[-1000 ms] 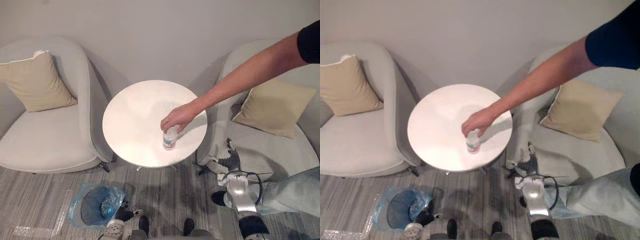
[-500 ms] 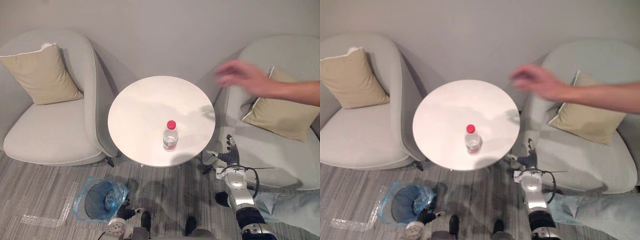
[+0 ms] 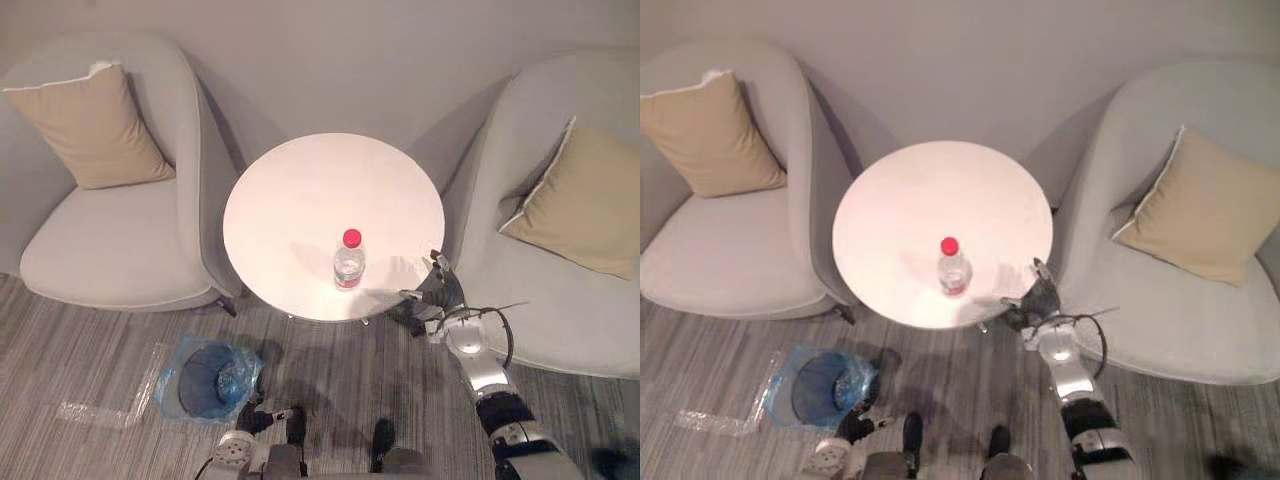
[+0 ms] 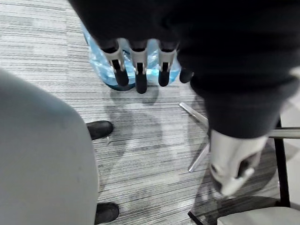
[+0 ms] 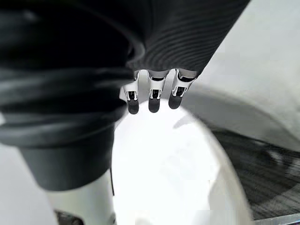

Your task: Gather rubbish on tea table into small bin, then transfer packed bag to large trash can.

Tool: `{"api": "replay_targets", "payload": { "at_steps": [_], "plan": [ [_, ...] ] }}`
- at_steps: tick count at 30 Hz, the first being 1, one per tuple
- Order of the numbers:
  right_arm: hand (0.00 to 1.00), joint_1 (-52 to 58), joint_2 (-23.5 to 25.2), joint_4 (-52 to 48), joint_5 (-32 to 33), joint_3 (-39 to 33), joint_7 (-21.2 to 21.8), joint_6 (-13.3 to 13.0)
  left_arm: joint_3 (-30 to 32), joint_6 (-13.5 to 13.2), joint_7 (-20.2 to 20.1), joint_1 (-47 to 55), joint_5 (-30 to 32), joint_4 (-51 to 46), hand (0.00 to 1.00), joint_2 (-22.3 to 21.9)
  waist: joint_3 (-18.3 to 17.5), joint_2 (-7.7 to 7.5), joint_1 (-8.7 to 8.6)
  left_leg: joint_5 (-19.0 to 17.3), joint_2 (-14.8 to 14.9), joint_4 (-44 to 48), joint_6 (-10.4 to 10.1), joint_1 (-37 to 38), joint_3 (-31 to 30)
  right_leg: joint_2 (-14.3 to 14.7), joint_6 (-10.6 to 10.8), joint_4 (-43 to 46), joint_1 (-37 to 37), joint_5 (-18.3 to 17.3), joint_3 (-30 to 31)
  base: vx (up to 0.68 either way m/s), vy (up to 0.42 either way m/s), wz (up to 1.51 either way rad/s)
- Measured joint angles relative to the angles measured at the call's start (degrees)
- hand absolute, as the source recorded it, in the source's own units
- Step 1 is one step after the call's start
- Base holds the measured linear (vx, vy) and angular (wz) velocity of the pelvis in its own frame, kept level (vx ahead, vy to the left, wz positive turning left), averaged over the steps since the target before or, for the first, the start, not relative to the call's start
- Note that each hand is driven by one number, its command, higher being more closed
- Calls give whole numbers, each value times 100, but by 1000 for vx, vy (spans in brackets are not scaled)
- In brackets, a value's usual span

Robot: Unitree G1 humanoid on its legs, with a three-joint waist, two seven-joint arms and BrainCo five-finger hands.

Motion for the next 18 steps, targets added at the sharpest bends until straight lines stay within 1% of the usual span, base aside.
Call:
{"api": "replay_targets", "payload": {
  "at_steps": [1,4,6,8,12,17,18],
  "plan": [
    [0,-141,0,71,-3,76,5,-3,-1,-11,5,-3,0,-36,0,-7,33,9,36,1,1,0,-1,-1,-17,1,-6,15,1,-4,-9,-4,-4,10],
    [0,-332,-19,126,-3,240,7,-2,-1,-20,15,-7,-4,-87,0,-16,92,41,59,24,-5,0,-1,-59,-105,-5,-10,40,-20,-6,-48,-18,3,15],
    [0,-470,-22,221,-3,368,1,-2,0,-26,24,-18,-72,-109,0,-13,98,44,126,51,-6,0,-7,-154,-144,-8,-27,72,-107,-17,-66,-14,6,14],
    [0,-596,-22,357,-3,438,-5,2,0,-27,34,-24,-112,-119,0,-20,120,69,149,73,-11,1,-7,-204,-231,-11,-37,81,-110,-23,-148,-15,-1,19],
    [0,-945,-32,392,2,550,-52,1,0,-76,34,-53,-120,-207,0,-30,293,112,171,115,-7,0,-13,-265,-297,-14,-72,171,-176,-48,-183,-39,3,10],
    [0,-1197,10,574,3,677,-61,1,-70,-93,37,-106,-140,-216,0,-18,335,120,225,174,-7,1,-27,-405,-405,-13,-72,173,-267,-48,-267,-19,1,10],
    [100,-1243,20,598,2,689,-64,1,-121,-94,41,-117,-171,-235,0,-7,344,123,265,175,-7,1,-27,-405,-406,-13,-72,174,-266,-48,-267,-16,7,3]
  ]
}}
